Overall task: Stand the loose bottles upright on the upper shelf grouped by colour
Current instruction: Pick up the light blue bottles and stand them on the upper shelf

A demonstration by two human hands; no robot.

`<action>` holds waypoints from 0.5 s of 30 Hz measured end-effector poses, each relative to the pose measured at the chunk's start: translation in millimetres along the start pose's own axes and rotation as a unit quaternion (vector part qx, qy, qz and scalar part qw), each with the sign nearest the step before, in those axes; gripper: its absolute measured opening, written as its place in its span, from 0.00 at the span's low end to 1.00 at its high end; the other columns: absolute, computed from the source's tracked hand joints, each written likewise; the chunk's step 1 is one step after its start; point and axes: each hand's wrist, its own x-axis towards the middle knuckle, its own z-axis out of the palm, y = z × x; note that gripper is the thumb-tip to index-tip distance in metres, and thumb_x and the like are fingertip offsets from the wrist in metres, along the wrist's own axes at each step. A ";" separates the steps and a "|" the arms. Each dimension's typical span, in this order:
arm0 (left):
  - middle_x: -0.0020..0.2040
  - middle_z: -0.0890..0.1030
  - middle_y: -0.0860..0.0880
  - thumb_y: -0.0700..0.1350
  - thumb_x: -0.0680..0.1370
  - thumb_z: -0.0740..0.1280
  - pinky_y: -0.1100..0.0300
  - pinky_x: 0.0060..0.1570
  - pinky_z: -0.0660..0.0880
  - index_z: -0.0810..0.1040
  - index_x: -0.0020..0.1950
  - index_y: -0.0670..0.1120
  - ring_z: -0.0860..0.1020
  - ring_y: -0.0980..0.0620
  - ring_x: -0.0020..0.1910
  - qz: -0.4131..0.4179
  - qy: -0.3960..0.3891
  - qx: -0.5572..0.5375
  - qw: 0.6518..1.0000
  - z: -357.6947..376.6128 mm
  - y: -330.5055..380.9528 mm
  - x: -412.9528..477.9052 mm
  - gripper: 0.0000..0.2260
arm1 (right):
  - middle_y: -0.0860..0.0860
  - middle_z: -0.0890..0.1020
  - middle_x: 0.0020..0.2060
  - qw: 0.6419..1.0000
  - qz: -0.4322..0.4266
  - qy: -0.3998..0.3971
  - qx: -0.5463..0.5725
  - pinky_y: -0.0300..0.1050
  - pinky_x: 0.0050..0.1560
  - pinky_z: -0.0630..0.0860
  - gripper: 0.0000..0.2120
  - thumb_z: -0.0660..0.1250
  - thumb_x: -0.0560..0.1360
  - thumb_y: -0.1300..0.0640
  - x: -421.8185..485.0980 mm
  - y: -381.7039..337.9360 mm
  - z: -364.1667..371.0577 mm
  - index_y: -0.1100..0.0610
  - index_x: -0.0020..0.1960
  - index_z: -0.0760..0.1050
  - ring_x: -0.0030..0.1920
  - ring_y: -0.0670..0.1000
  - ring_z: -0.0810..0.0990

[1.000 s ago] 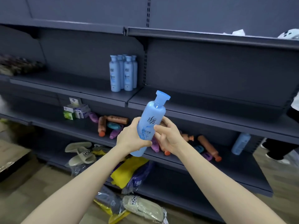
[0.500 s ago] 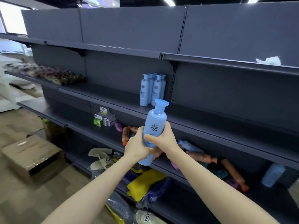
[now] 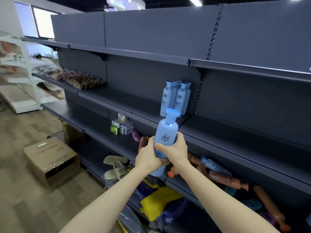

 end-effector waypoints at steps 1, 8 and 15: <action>0.49 0.78 0.55 0.50 0.65 0.75 0.50 0.49 0.78 0.62 0.66 0.55 0.78 0.49 0.51 -0.001 -0.001 0.002 1.000 1.8 -0.3 7.6 0.34 | 0.41 0.74 0.42 1.000 0.000 0.002 0.002 0.45 0.49 0.77 0.26 0.77 0.63 0.59 7.7 2.1 0.7 0.53 0.56 0.67 0.47 0.46 0.76; 0.50 0.78 0.55 0.48 0.65 0.76 0.56 0.43 0.79 0.62 0.67 0.52 0.79 0.53 0.46 0.015 -0.015 -0.008 1.000 9.6 7.9 77.7 0.35 | 0.41 0.75 0.43 1.000 -0.007 0.019 -0.001 0.48 0.52 0.78 0.27 0.77 0.62 0.57 76.1 5.9 2.2 0.50 0.55 0.67 0.50 0.47 0.77; 0.49 0.80 0.55 0.50 0.62 0.76 0.54 0.47 0.79 0.65 0.62 0.53 0.79 0.54 0.48 0.021 -0.010 -0.052 0.998 20.1 18.9 158.2 0.33 | 0.40 0.75 0.43 0.999 -0.027 0.030 0.001 0.47 0.52 0.78 0.26 0.76 0.62 0.57 154.5 2.2 -0.2 0.50 0.56 0.68 0.49 0.47 0.77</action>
